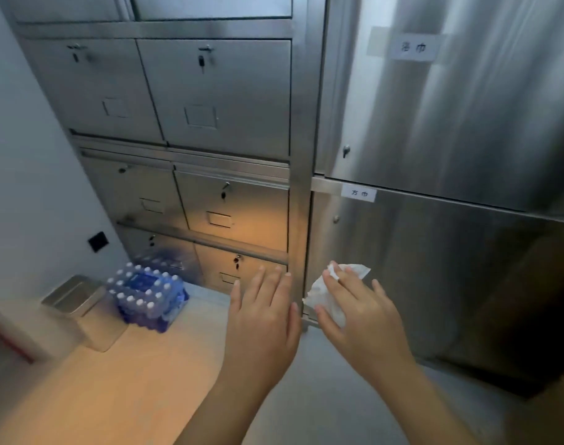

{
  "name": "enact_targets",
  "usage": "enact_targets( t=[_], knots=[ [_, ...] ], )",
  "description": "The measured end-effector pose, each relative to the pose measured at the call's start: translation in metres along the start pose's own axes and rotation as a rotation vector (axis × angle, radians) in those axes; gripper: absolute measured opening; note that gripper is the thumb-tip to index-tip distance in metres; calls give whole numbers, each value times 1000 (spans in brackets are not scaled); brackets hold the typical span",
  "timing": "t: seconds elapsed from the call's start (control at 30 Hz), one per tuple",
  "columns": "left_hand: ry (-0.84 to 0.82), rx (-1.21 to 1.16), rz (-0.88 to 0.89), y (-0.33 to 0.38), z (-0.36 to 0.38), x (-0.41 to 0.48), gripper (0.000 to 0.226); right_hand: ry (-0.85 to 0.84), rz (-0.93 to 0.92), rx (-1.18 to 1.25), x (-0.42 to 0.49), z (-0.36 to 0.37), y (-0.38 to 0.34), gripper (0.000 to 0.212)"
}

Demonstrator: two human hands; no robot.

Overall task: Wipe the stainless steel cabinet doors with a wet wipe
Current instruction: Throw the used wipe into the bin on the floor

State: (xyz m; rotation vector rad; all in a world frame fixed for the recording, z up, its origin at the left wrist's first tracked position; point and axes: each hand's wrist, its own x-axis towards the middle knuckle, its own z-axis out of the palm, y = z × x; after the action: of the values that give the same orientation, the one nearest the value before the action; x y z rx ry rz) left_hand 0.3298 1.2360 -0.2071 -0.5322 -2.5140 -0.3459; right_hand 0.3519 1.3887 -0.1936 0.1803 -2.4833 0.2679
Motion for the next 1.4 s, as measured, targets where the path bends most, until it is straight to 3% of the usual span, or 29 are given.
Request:
enact_targets(
  t=[0.07,0.2,0.37,0.67,0.77,0.87,1.13,1.2,1.3,1.33,1.4],
  knots=[
    [28,24,-44,-37,-11,-4,46,31,-66,29,18,18,-30,42],
    [81,89,-118,-114,-33,-17,46,57,-133,128,49,54,-100,56],
    [154,134,-223,-209,-61,-29,45,93,-246,235,87,102,-192,59],
    [163,244,-360,-322,-87,-50,45,82,-434,343,124,173,-307,35],
    [177,250,-404,-348,-82,-53,45,61,-507,364,138,192,-327,46],
    [154,264,-461,-375,-71,-48,50,62,-583,370,158,218,-340,37],
    [111,339,-564,-455,-32,18,46,-15,-737,515,251,305,-353,64],
    [118,341,-586,-472,-21,42,45,-34,-751,547,278,328,-351,58],
    [123,363,-606,-495,-6,77,45,-18,-792,592,315,358,-351,30],
    [125,367,-620,-503,-2,87,45,-6,-803,610,327,366,-352,31],
    [128,375,-656,-517,5,103,45,28,-845,641,352,383,-356,55]
  ],
)
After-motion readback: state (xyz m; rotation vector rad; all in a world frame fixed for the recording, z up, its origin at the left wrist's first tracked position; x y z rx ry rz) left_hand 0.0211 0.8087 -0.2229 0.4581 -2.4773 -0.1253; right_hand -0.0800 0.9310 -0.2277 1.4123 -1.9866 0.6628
